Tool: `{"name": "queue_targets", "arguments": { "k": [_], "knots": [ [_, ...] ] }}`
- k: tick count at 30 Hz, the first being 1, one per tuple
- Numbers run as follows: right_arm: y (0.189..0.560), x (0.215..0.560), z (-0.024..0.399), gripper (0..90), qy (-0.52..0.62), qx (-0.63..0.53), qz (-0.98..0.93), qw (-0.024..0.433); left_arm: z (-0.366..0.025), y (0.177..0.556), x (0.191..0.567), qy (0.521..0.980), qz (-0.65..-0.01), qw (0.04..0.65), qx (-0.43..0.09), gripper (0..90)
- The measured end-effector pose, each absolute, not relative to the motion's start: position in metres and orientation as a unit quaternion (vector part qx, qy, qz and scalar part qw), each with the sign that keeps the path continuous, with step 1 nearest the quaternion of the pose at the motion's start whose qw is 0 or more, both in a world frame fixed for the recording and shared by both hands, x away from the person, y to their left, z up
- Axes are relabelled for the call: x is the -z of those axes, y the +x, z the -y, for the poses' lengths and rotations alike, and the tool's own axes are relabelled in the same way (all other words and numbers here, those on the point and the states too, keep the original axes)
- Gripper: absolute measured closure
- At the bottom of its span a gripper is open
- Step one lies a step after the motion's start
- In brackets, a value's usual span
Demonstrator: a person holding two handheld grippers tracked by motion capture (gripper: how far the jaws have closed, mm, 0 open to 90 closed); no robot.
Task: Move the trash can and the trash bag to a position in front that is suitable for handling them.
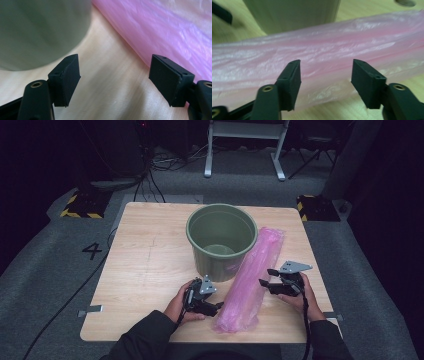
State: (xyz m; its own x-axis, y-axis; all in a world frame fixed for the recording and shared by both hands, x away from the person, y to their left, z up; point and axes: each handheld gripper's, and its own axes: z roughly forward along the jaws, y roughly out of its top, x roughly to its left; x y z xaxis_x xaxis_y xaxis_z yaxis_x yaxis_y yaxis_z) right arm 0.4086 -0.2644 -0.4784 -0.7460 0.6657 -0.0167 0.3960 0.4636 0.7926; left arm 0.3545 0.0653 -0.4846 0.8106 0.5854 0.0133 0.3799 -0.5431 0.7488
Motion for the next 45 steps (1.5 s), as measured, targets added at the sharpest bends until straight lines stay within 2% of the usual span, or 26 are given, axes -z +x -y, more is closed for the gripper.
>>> {"name": "queue_targets", "arguments": {
  "k": [5,15,22,26,27,29,33,38,45],
  "knots": [
    [0.412,0.49,0.251,51.3,0.301,-0.388,-0.86,0.136,-0.074,0.354,0.473,0.853,-0.281,0.417,-0.138,24.7],
    [0.409,0.499,0.236,50.8,0.284,-0.386,-0.869,0.123,-0.064,0.342,0.461,0.845,-0.259,0.457,-0.095,25.2],
    [0.407,0.499,0.232,50.0,0.276,-0.386,-0.871,0.124,-0.041,0.341,0.475,0.872,-0.253,0.403,-0.116,24.3],
    [0.407,0.499,0.232,43.7,0.274,-0.391,-0.871,0.115,-0.04,0.347,0.487,0.882,-0.262,0.375,-0.113,25.3],
    [0.406,0.499,0.232,39.4,0.27,-0.388,-0.874,0.113,-0.039,0.349,0.492,0.888,-0.263,0.36,-0.113,27.2],
    [0.406,0.497,0.234,36.3,0.27,-0.384,-0.874,0.123,-0.04,0.351,0.496,0.892,-0.267,0.351,-0.102,31.2],
    [0.406,0.49,0.243,32.0,0.287,-0.402,-0.859,0.135,-0.042,0.351,0.496,0.89,-0.269,0.353,-0.101,31.6],
    [0.416,0.48,0.265,22.8,0.356,-0.421,-0.816,0.176,-0.052,0.346,0.496,0.895,-0.256,0.353,-0.096,32.4],
    [0.429,0.482,0.265,17.4,0.399,-0.406,-0.801,0.186,-0.07,0.344,0.497,0.893,-0.257,0.357,-0.097,30.6]
  ]
}}
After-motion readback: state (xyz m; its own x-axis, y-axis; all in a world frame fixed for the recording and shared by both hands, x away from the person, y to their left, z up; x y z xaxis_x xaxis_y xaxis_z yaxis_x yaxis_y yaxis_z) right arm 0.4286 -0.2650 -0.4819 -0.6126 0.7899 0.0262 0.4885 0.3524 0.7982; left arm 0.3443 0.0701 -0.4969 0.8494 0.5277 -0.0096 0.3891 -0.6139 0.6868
